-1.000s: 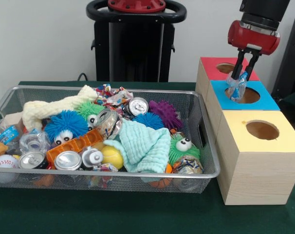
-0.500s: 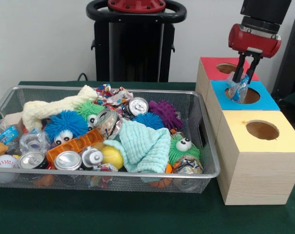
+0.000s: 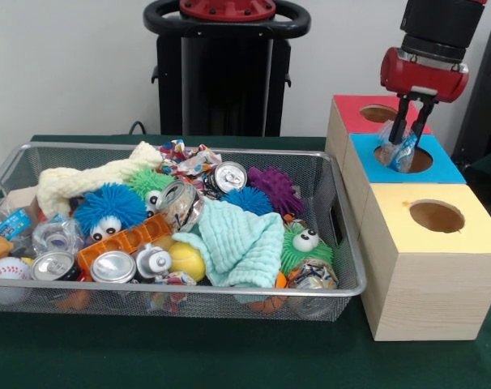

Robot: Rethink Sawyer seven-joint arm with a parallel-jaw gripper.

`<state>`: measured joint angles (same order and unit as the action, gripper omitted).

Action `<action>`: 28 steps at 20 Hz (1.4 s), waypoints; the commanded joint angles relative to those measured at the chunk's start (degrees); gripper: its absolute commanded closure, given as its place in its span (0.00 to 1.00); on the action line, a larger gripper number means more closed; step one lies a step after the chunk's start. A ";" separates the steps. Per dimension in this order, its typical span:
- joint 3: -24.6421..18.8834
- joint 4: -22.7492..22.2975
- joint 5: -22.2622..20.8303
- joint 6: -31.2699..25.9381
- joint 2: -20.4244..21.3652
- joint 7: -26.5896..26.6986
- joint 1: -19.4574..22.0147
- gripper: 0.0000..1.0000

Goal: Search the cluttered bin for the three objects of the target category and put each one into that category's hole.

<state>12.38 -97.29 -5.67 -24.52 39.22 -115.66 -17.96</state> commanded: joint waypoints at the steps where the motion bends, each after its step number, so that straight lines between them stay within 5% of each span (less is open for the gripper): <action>1: -9.67 -5.52 -0.40 -7.97 -9.25 0.09 3.64 1.00; 28: -11.96 -6.90 -2.13 -4.44 -10.12 -0.51 5.91 1.00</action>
<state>8.19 -97.33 -5.69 -25.24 39.06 -115.65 -14.15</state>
